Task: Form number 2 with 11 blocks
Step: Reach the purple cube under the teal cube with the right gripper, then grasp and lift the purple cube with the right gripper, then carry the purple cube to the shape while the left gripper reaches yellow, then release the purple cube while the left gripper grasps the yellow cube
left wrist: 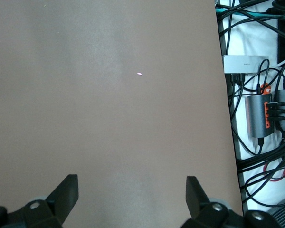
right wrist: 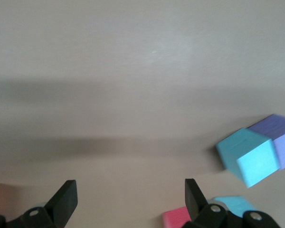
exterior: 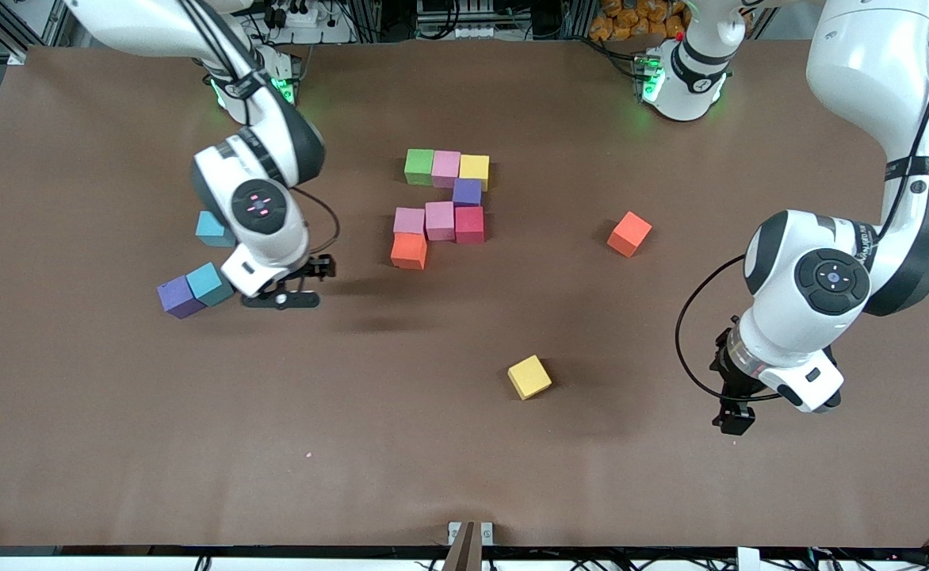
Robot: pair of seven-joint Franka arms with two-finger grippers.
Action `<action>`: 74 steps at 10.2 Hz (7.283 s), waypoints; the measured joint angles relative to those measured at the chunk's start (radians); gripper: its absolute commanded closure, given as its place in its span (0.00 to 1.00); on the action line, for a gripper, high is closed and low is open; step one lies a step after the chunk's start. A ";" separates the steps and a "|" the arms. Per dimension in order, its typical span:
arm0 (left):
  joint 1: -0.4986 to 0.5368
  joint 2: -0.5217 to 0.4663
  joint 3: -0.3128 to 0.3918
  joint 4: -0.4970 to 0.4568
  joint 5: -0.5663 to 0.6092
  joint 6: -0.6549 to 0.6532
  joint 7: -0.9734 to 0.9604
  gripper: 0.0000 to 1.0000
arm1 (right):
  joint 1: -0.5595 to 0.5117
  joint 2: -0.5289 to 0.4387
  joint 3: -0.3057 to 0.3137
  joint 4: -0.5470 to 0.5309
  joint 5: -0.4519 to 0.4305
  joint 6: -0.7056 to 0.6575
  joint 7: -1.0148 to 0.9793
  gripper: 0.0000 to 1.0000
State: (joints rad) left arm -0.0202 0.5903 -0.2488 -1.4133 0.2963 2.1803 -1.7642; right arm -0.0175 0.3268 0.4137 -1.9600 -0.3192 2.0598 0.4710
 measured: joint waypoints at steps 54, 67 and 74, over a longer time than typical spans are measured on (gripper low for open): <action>-0.099 0.191 -0.106 -0.001 -0.004 0.324 0.054 0.00 | 0.344 0.192 -0.130 0.102 0.277 0.362 -0.051 0.78; -0.125 0.186 0.014 0.034 -0.112 0.330 -0.600 0.00 | 0.484 0.288 -0.224 0.124 0.277 0.348 0.337 0.78; -0.237 0.225 0.012 0.025 -0.233 0.329 -0.810 0.00 | 0.489 0.286 -0.224 0.125 0.276 0.325 0.320 0.77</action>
State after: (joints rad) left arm -0.2570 0.8151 -0.2366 -1.3879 0.0635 2.5089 -2.5738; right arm 0.4711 0.6131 0.1902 -1.8346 -0.0435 2.3846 0.7907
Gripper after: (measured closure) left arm 0.000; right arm 0.419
